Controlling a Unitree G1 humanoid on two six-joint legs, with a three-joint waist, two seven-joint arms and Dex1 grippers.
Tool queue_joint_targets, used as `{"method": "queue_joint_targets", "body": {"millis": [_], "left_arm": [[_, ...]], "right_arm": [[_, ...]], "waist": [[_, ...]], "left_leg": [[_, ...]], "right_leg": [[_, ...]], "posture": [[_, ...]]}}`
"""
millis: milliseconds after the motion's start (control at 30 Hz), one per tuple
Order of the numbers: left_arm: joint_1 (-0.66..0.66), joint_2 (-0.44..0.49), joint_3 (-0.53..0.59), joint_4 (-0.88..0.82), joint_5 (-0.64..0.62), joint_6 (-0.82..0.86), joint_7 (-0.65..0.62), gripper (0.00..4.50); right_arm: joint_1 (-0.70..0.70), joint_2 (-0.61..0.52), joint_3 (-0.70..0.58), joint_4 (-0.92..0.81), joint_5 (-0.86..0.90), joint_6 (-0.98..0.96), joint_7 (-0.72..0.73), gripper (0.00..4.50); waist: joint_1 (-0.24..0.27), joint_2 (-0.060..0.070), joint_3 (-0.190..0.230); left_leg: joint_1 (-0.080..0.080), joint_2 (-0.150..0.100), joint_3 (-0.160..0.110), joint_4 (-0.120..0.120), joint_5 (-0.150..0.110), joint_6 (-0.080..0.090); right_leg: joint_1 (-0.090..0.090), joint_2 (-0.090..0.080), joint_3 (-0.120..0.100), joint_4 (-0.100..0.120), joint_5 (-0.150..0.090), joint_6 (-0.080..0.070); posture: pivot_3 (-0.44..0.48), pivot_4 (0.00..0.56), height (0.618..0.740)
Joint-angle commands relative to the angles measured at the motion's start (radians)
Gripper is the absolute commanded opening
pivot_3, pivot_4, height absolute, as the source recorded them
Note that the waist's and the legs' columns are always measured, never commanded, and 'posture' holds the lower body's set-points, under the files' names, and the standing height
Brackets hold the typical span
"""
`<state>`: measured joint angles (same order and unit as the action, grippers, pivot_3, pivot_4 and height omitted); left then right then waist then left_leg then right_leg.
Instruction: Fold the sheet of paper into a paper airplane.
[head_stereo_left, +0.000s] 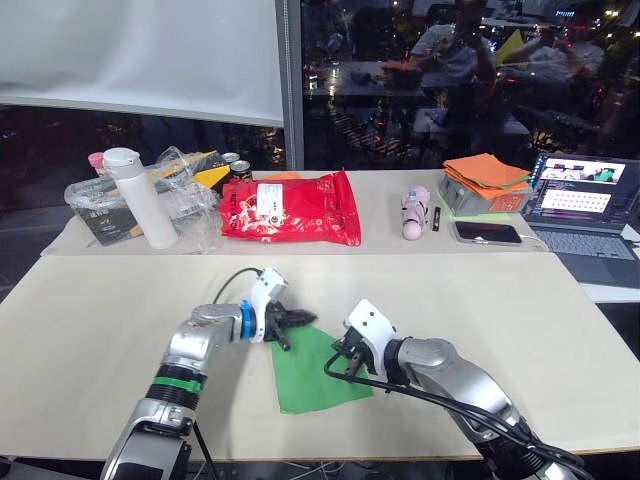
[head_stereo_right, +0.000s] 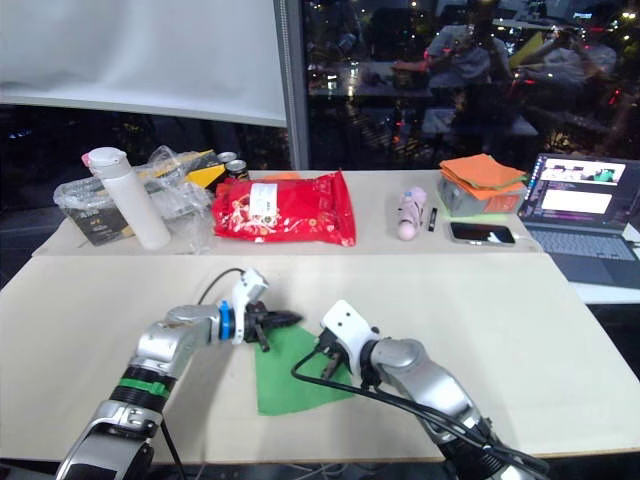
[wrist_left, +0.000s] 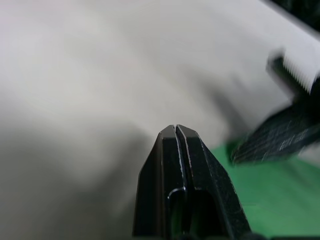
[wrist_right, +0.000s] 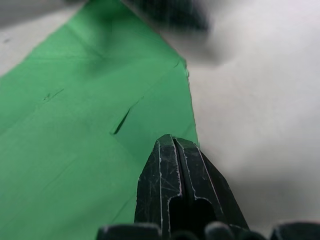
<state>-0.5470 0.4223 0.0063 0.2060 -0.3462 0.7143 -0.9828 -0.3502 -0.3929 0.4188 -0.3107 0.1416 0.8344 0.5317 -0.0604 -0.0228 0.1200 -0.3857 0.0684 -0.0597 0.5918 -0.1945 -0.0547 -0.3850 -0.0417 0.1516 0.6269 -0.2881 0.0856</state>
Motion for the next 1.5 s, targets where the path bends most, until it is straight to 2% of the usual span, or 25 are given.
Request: {"method": "queue_joint_targets", "body": {"millis": [33, 100, 233, 433, 533, 667, 767, 833, 933, 1000, 1233, 1333, 1500], "left_arm": [[0.027, 0.059, 0.149, -0.133, -0.154, 0.200, 0.037, 1.12], [0.052, 0.084, 0.191, -0.179, -0.188, 0.257, 0.067, 1.79], [0.183, 0.116, 0.299, -0.299, -0.252, 0.388, 0.169, 3.13], [0.324, 0.031, 0.281, -0.397, -0.296, 0.458, 0.285, 3.13], [0.343, -0.019, 0.269, -0.414, -0.307, 0.466, 0.330, 3.13], [0.336, -0.043, 0.242, -0.418, -0.319, 0.462, 0.355, 3.13], [0.314, -0.048, 0.212, -0.391, -0.316, 0.444, 0.361, 2.36], [0.287, -0.054, 0.203, -0.361, -0.315, 0.430, 0.364, 1.68], [0.241, -0.008, 0.105, -0.301, -0.242, 0.351, 0.330, 0.61], [0.177, 0.023, 0.053, -0.236, -0.211, 0.304, 0.280, 0.06], [-0.023, 0.115, -0.176, -0.005, -0.050, 0.046, 0.029, 0.06], [-0.093, 0.098, -0.255, 0.095, 0.018, -0.074, -0.059, 0.06], [-0.201, 0.029, -0.337, 0.266, 0.128, -0.253, -0.125, 0.06]], "right_arm": [[-0.009, 0.014, 0.021, 0.037, 0.000, -0.003, 0.023, 0.00], [-0.013, 0.019, 0.023, 0.041, -0.005, -0.006, 0.028, 0.00], [-0.030, 0.028, 0.033, 0.067, -0.004, -0.019, 0.054, 0.00], [-0.046, 0.037, 0.047, 0.088, -0.014, -0.034, 0.073, 0.00], [-0.050, 0.035, 0.048, 0.092, -0.018, -0.036, 0.079, 0.00], [-0.047, 0.028, 0.044, 0.087, -0.022, -0.038, 0.081, 0.00], [-0.048, 0.030, 0.028, 0.078, -0.022, -0.037, 0.070, 0.00], [-0.054, 0.032, 0.006, 0.069, -0.016, -0.032, 0.062, 0.00], [-0.064, 0.035, -0.021, 0.066, -0.008, -0.022, 0.054, 0.00], [-0.065, 0.030, -0.032, 0.066, -0.011, -0.033, 0.053, 0.00], [-0.083, 0.027, -0.100, 0.018, 0.008, -0.023, 0.045, 0.00], [-0.081, 0.039, -0.111, 0.011, 0.012, -0.038, 0.040, 0.00], [-0.061, 0.045, -0.091, 0.041, -0.002, -0.058, 0.038, 0.00]], "waist": [[-0.008, 0.000, 0.000], [-0.012, 0.000, 0.000], [-0.015, 0.000, 0.000], [-0.005, -0.002, 0.001], [-0.003, -0.003, 0.000], [-0.006, -0.003, 0.000], [-0.005, -0.003, 0.000], [-0.005, -0.003, 0.000], [-0.003, -0.003, 0.000], [-0.004, -0.003, 0.000], [-0.002, -0.003, 0.000], [-0.002, -0.003, 0.001], [0.003, -0.003, 0.001]], "left_leg": [[0.000, 0.000, 0.000, 0.000, 0.000, 0.000], [0.001, 0.000, 0.000, 0.000, 0.000, 0.000], [0.002, 0.000, 0.000, -0.001, 0.000, 0.000], [0.004, 0.000, -0.001, 0.000, 0.000, -0.001], [0.003, 0.000, -0.001, 0.000, 0.000, -0.001], [0.003, 0.000, -0.001, -0.001, 0.000, -0.001], [0.003, 0.000, -0.001, -0.001, 0.000, -0.001], [0.003, 0.000, -0.001, 0.000, 0.000, -0.001], [0.002, -0.001, -0.001, 0.000, 0.000, -0.001], [0.001, -0.001, -0.001, 0.000, 0.000, -0.001], [-0.001, -0.001, -0.001, -0.001, 0.001, -0.002], [-0.002, -0.001, -0.001, -0.001, 0.001, -0.002], [-0.003, -0.001, 0.000, -0.001, 0.001, -0.002]], "right_leg": [[0.000, 0.000, 0.000, 0.000, 0.000, 0.000], [0.001, 0.000, 0.000, 0.000, 0.000, 0.000], [0.001, 0.000, 0.000, 0.000, 0.000, 0.000], [0.000, 0.000, 0.000, -0.002, 0.000, -0.001], [-0.001, 0.000, 0.000, -0.002, 0.000, -0.001], [0.000, 0.000, 0.000, -0.002, 0.000, -0.001], [-0.001, 0.000, 0.000, -0.002, 0.000, -0.001], [-0.001, 0.000, 0.000, -0.002, 0.000, -0.001], [-0.001, 0.000, 0.000, -0.002, 0.000, -0.001], [-0.001, 0.000, 0.000, -0.002, 0.000, -0.001], [-0.001, 0.000, 0.000, -0.003, 0.001, -0.001], [-0.001, 0.000, 0.000, -0.003, 0.001, -0.001], [-0.002, 0.000, 0.000, -0.003, 0.001, -0.001]], "posture": [[0.000, 0.150, 0.725], [0.000, 0.150, 0.725], [0.000, 0.150, 0.725], [0.000, 0.150, 0.725], [0.000, 0.150, 0.725], [0.000, 0.150, 0.725], [0.000, 0.150, 0.725], [0.000, 0.150, 0.725], [0.000, 0.150, 0.725], [0.000, 0.150, 0.725], [0.000, 0.150, 0.725], [0.000, 0.150, 0.725], [0.000, 0.150, 0.725]]}}
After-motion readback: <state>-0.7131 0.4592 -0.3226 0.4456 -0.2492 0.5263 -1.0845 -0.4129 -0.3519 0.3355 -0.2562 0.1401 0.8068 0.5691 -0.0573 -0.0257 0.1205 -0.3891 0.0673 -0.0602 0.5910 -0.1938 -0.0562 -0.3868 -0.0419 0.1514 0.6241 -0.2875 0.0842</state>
